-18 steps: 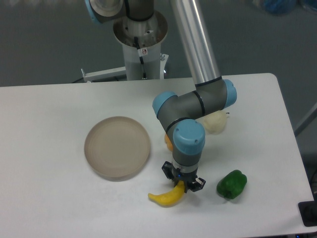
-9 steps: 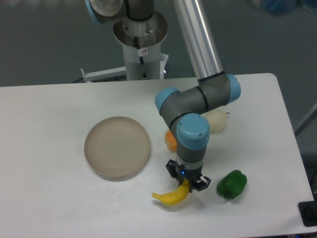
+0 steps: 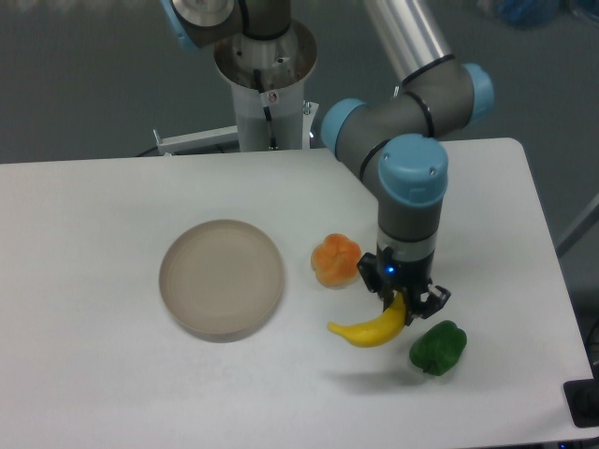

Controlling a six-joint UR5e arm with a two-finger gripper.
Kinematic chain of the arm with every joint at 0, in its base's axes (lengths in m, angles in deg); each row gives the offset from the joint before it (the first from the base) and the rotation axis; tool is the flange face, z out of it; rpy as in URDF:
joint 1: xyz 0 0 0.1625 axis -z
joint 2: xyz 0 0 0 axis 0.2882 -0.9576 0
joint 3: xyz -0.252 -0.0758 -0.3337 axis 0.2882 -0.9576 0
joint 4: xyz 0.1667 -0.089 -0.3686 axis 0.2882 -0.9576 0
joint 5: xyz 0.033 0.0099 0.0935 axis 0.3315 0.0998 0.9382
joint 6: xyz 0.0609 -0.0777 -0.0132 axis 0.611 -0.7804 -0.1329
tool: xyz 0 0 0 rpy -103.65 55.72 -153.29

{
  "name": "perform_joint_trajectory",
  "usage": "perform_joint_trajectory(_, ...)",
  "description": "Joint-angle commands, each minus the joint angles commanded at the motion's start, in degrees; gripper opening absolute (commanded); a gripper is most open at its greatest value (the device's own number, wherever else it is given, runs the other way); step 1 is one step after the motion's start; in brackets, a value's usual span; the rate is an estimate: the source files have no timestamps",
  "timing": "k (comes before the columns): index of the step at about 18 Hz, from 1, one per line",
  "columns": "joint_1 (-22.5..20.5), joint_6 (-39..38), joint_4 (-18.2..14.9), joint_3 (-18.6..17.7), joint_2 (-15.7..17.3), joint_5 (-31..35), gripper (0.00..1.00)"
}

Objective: Pick up the banana from the table
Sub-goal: 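Lift the banana and carry it toward the green pepper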

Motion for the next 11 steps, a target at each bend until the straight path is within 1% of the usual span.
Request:
perform_joint_trajectory(3,-0.44,1.93,-0.09,0.0,0.7,0.27,0.39)
perform_joint_trajectory(11,-0.44,2.03,0.17,0.35,0.53,1.15,0.39)
